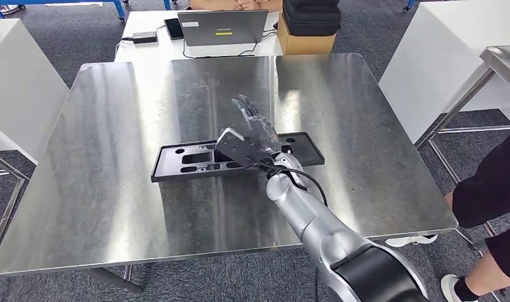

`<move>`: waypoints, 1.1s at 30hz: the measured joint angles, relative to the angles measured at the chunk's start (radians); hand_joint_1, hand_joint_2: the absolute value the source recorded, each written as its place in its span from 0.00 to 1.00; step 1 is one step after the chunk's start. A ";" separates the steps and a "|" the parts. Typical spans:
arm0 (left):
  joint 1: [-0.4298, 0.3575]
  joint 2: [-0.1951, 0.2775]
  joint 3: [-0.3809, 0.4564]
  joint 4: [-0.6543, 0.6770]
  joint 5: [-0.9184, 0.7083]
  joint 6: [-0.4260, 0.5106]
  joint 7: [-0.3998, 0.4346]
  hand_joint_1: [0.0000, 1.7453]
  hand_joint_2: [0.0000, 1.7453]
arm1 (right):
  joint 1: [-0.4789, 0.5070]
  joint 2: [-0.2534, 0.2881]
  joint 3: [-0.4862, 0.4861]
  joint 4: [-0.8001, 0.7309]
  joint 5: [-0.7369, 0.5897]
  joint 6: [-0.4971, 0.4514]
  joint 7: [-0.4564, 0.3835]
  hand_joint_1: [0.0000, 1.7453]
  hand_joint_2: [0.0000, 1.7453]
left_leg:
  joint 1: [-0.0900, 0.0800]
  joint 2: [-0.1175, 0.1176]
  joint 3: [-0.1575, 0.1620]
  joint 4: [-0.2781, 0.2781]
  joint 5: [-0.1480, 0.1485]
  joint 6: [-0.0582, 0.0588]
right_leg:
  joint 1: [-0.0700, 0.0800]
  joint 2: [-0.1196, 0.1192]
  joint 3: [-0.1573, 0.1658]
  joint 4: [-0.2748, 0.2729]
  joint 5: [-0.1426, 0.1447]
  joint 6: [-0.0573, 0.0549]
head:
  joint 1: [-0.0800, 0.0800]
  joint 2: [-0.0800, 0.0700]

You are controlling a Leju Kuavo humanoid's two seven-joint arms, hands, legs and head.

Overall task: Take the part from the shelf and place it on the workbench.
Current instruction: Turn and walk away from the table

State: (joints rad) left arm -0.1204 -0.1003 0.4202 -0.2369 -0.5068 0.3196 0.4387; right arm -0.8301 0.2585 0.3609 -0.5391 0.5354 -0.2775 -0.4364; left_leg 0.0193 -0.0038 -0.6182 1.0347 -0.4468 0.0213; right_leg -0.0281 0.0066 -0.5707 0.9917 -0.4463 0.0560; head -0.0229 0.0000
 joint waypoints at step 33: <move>0.035 0.012 0.088 0.000 0.002 0.003 0.000 0.00 0.00 | 0.783 -0.123 -0.060 -1.065 -0.803 0.457 -0.216 0.00 0.00 | 0.000 -0.001 0.002 0.000 -0.004 0.002 | -0.001 -0.001 0.000 -0.001 -0.005 0.006 | 0.000 0.000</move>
State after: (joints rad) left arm -0.0849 -0.0881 0.5081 -0.2369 -0.5044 0.3223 0.4387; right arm -0.0475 0.1353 0.3010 -1.6040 -0.2675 0.1799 -0.6521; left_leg 0.0190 -0.0045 -0.6167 1.0345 -0.4508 0.0230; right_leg -0.0286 0.0058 -0.5706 0.9905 -0.4513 0.0622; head -0.0230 0.0000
